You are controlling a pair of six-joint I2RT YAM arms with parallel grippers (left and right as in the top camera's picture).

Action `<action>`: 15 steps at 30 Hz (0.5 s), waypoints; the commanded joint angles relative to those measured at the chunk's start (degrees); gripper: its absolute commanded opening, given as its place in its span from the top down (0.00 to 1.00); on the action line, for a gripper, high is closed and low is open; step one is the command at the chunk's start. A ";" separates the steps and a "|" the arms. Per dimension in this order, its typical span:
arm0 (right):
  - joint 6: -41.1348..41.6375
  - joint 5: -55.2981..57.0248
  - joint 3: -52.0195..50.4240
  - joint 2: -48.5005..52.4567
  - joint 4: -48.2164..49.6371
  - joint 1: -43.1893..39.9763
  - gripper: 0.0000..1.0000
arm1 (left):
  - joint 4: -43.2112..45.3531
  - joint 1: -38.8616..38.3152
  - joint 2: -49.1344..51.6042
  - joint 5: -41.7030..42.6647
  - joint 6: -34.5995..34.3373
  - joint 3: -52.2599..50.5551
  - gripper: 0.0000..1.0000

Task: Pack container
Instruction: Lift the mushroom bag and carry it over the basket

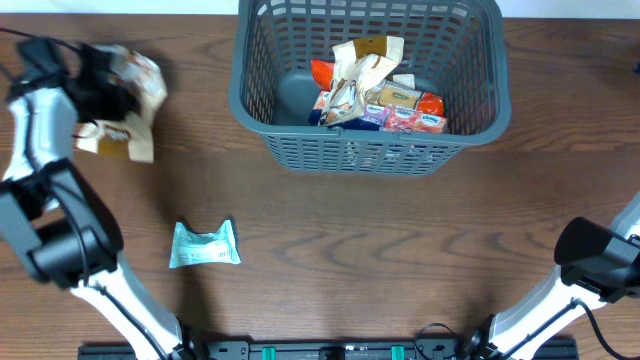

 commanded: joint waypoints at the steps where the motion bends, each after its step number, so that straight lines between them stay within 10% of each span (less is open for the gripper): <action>1: 0.79 0.61 -0.22 0.55 0.09 -0.09 0.01 | 1.44 0.76 -8.22 1.88 -10.67 1.75 0.94; 15: 0.79 0.61 -0.22 0.55 0.09 -0.09 0.01 | 20.37 -10.38 -33.14 31.17 -26.69 1.75 0.94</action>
